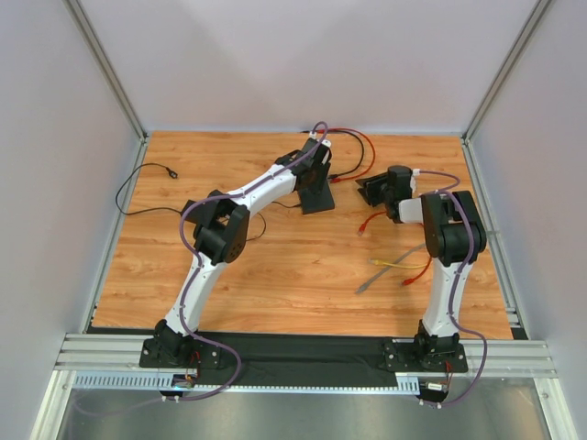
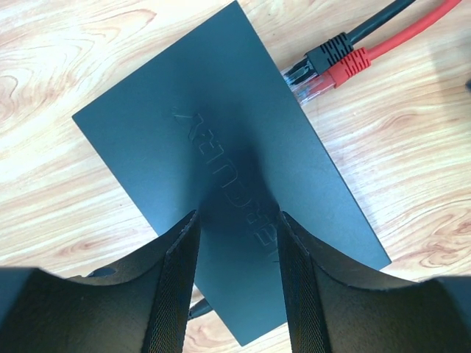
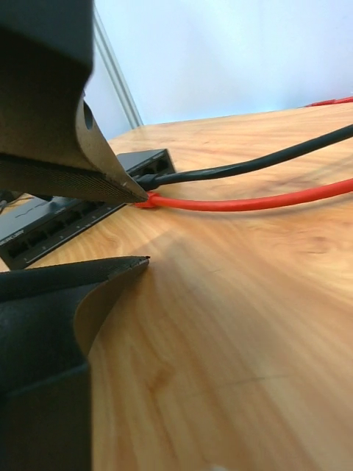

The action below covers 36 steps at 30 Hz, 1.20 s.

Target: Pull the plug from the switch port

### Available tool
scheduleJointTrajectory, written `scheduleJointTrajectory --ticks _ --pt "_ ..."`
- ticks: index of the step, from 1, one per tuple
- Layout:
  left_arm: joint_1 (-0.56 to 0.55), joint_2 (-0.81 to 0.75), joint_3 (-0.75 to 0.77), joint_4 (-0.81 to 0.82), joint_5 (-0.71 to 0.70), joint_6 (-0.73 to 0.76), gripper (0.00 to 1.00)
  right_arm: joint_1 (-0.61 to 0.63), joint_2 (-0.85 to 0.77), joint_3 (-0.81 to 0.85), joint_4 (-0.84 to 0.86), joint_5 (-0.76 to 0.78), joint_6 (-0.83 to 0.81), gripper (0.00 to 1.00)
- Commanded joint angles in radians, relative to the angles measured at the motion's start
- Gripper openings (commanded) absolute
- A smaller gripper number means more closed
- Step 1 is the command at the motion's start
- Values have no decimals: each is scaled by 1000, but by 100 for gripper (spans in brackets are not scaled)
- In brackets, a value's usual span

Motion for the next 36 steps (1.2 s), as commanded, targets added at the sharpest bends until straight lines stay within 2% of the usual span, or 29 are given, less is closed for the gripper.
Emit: scheduleJointTrajectory --ticks 1,20,36 --pt "1 29 -46 -56 57 8 54 -15 36 51 -54 4 -60 38" --pt "1 17 -73 -37 52 3 54 -49 145 195 -135 -39 -74 35" --pt "1 8 -89 -27 51 1 54 -50 182 258 -207 -37 -100 23"
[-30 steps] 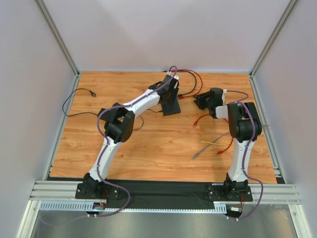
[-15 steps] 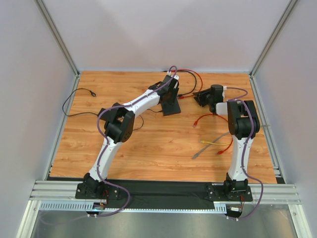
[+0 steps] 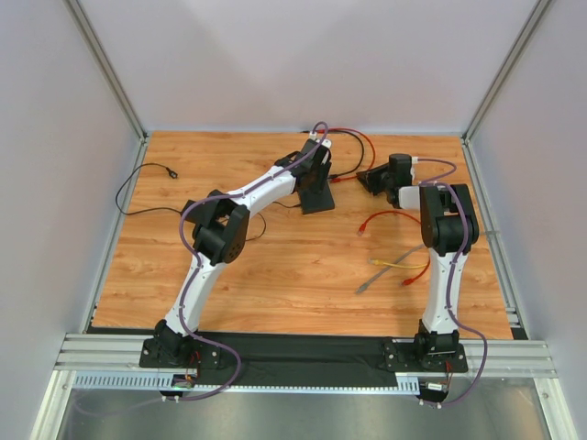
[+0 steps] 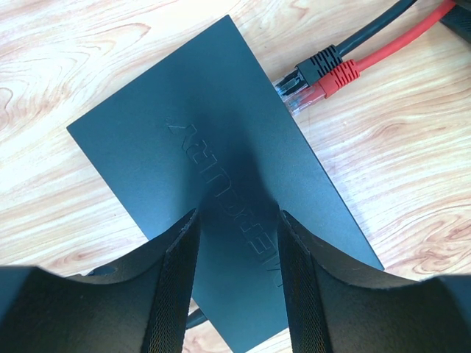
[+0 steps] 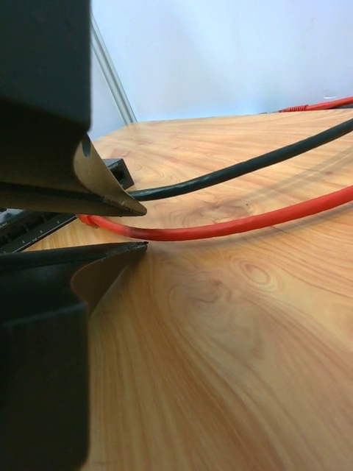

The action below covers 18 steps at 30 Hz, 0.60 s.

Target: Pull the plug from the switch port

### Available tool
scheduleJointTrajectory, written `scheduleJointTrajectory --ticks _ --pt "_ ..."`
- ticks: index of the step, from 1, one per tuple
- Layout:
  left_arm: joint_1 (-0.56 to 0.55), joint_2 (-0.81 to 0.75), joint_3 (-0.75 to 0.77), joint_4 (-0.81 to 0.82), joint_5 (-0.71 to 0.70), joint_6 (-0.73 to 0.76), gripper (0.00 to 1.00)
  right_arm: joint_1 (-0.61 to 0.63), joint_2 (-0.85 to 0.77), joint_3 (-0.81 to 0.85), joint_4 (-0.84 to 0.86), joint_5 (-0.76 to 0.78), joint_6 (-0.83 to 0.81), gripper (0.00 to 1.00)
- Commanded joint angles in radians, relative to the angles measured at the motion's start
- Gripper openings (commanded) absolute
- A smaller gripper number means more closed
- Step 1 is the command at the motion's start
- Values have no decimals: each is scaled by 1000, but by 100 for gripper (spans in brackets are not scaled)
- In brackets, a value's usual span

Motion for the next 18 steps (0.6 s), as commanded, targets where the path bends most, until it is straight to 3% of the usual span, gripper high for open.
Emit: scheduleJointTrajectory --ticks 1,14,18 --pt "1 18 -47 -98 42 1 54 -3 41 17 -98 25 -47 22" --pt "0 18 -48 -96 42 1 54 -4 39 42 -118 33 -96 0" --pt "0 16 -53 -95 43 3 54 -4 18 37 -101 41 -125 0"
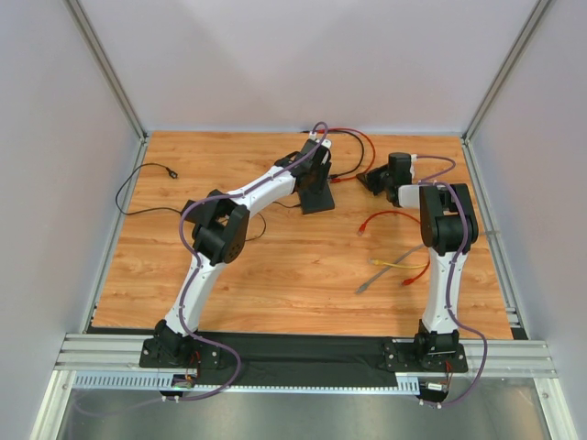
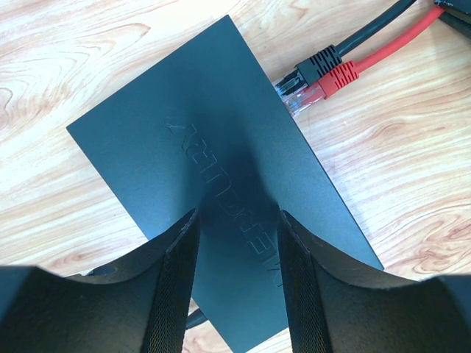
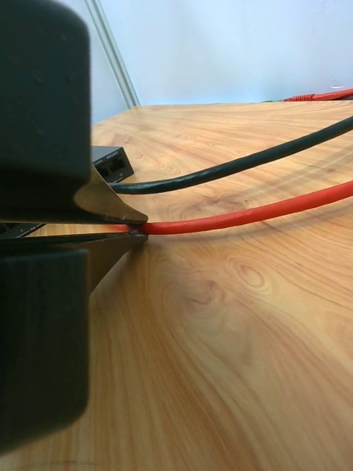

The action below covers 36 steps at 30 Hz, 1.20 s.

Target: Pull the plug from the switch port

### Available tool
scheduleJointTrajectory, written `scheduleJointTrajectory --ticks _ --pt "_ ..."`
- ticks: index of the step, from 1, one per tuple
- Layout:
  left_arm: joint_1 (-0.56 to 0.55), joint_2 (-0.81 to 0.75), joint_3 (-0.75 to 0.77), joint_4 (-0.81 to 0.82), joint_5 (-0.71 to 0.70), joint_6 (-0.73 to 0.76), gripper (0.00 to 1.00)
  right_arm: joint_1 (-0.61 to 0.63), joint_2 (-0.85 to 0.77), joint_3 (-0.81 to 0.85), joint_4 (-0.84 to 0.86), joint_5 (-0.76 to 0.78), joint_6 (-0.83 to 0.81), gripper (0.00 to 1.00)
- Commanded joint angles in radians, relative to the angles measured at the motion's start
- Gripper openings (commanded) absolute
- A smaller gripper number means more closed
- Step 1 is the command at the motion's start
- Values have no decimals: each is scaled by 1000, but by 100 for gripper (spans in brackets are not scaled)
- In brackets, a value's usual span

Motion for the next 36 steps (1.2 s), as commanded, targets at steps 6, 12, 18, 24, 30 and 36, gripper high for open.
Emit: scheduleJointTrajectory --ticks 6,12,18,24,30,36 --pt "1 22 -42 -102 43 3 54 -4 -51 -60 43 54 -88 0" --pt "1 23 -39 -102 46 4 54 -4 -132 -107 78 94 -154 0" --pt "1 25 -37 -103 48 3 54 -7 -203 -149 100 132 -181 0" --pt "1 23 -37 -103 48 4 54 -20 -251 -170 98 143 -217 0" --pt "3 26 -37 -103 51 6 55 -29 -336 -222 98 181 -243 0" --pt "3 26 -36 -103 55 4 55 -50 -404 -253 135 149 -261 0"
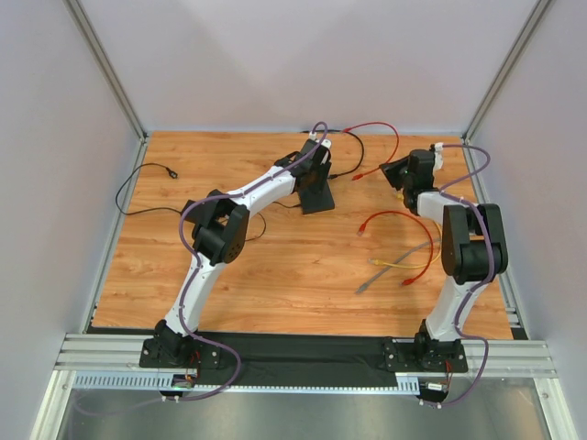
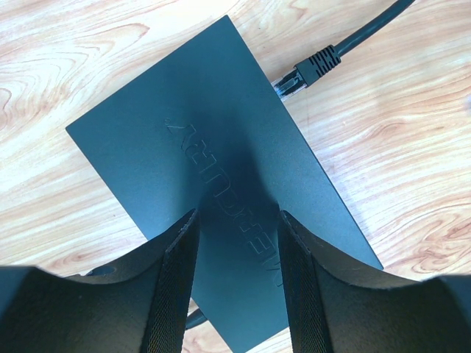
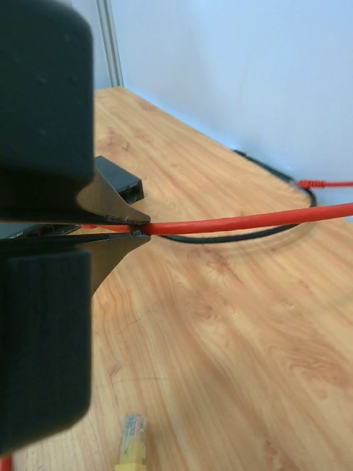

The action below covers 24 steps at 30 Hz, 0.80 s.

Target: Pull the plug from the switch port

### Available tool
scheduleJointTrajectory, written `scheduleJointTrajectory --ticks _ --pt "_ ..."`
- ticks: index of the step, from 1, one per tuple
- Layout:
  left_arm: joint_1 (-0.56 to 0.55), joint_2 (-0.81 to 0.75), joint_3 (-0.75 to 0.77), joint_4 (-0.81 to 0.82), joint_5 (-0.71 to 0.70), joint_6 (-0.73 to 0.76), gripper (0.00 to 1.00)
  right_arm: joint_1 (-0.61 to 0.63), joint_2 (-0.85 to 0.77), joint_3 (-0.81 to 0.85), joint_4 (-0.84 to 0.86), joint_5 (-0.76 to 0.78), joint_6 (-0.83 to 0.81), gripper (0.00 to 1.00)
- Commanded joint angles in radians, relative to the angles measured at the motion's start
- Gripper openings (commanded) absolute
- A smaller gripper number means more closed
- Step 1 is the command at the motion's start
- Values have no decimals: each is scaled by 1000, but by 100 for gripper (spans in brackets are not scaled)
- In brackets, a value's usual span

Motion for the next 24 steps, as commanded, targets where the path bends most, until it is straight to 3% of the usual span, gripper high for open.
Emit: scheduleJointTrajectory --ticks 1,9,19,24 --pt "3 26 -36 -104 52 4 54 -13 -60 -3 81 0 -44 0" --pt "5 25 -39 -104 55 3 55 -17 -104 -32 119 -38 -40 0" --pt "6 25 -39 -102 58 4 55 -77 -281 -139 144 -63 18 0" --pt "6 26 -37 -101 60 4 55 -106 -415 -193 -9 6 35 0"
